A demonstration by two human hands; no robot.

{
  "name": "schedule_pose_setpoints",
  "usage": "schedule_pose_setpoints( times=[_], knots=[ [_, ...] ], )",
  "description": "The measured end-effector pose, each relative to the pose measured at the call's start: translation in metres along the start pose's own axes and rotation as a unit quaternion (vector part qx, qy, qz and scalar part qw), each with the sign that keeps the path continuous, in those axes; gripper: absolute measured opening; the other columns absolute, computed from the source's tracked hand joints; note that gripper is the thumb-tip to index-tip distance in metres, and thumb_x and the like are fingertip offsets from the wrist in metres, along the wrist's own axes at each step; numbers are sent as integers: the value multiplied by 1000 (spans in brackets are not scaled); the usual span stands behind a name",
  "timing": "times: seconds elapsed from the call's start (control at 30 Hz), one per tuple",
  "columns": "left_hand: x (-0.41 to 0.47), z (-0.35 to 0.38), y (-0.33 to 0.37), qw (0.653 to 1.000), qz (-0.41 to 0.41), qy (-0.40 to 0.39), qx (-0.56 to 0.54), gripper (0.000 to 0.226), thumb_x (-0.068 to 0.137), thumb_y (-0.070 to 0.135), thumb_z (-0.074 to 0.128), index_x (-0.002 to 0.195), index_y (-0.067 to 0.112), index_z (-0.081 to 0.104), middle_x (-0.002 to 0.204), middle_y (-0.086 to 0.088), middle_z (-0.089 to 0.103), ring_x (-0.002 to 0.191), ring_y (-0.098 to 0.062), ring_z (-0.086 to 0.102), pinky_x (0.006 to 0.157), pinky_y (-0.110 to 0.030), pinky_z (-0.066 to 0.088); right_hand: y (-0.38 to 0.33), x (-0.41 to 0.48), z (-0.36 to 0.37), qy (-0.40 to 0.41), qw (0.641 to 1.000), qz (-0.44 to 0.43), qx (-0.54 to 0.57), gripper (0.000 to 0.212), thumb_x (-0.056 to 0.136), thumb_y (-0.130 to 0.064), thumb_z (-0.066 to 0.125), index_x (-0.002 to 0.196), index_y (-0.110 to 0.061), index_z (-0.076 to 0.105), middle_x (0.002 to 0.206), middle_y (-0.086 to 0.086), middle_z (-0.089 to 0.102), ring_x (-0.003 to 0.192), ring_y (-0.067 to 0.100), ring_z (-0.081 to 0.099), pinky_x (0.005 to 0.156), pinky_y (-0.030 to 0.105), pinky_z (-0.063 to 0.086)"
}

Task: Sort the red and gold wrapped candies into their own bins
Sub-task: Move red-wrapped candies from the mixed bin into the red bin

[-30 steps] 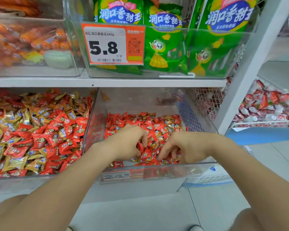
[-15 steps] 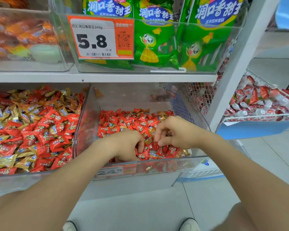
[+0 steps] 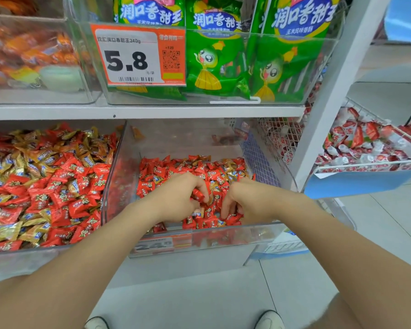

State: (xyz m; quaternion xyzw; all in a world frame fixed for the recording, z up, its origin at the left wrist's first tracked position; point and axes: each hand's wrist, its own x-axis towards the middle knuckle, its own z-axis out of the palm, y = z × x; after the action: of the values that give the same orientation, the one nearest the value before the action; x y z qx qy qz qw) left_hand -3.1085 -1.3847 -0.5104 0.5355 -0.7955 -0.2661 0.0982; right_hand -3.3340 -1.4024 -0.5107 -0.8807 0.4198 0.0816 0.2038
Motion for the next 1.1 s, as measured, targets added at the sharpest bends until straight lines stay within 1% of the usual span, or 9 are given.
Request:
schedule_pose_setpoints(
  times=[0.1,0.2,0.37,0.47,0.57,0.67,0.77,0.9,1.1],
  knots=[
    [-2,-4,7,1000,-1,-24,-11,39,96,-6,49,103,23,74,76,15,56,54,7,55,50,-9,39,0,2,2,10,1000,7,0,31,76,-12,82,103,-28,83,87,-12,76,77,1,66,78,25,59],
    [-2,-6,11,997,-7,-64,-35,34,96,-5,47,102,18,72,72,13,57,46,3,52,46,-14,40,2,-1,-1,63,998,18,24,23,82,-17,77,101,-28,82,80,-13,76,72,-1,67,76,20,56],
    [1,-5,4,996,14,-85,28,16,84,29,82,96,30,71,104,11,59,94,-9,58,81,-29,50,-11,-11,-15,130,988,39,72,21,90,-8,62,94,-19,80,49,-28,57,60,-7,58,61,6,40],
    [1,-4,-6,987,22,-114,107,31,72,45,92,92,29,73,95,11,65,91,-7,57,80,-27,51,-13,-7,-11,95,990,36,96,33,88,1,55,87,-16,83,62,-14,68,57,-2,60,61,8,40],
    [1,0,-13,980,15,-117,159,16,77,21,87,86,24,74,77,12,60,79,-12,58,64,-21,43,-10,-1,-6,35,988,3,148,42,91,3,52,99,-25,82,74,3,70,56,16,54,57,32,48],
    [1,2,-13,977,6,-111,184,12,79,10,75,85,21,75,74,11,59,81,-16,62,68,-30,53,-12,4,0,21,988,-48,148,30,89,-17,80,113,-34,79,91,0,69,70,7,56,68,20,48],
    [1,6,-11,979,5,-98,181,7,80,18,75,78,24,72,73,10,60,86,-18,61,76,-38,58,-17,16,9,44,992,-56,102,40,80,-38,90,118,-33,79,87,-6,70,76,7,61,69,11,43],
    [2,12,-8,983,21,-81,164,8,82,11,72,81,19,74,68,12,56,76,-16,60,73,-35,56,-18,29,17,74,995,-55,34,33,77,-35,91,107,-26,82,75,-7,67,66,8,58,69,24,49],
    [3,8,-17,981,14,-104,163,19,82,24,88,82,16,70,77,4,60,89,-24,65,65,-28,47,-17,27,14,58,997,-31,34,26,84,-41,86,104,-26,79,98,-12,72,90,11,60,87,34,51]
  ],
)
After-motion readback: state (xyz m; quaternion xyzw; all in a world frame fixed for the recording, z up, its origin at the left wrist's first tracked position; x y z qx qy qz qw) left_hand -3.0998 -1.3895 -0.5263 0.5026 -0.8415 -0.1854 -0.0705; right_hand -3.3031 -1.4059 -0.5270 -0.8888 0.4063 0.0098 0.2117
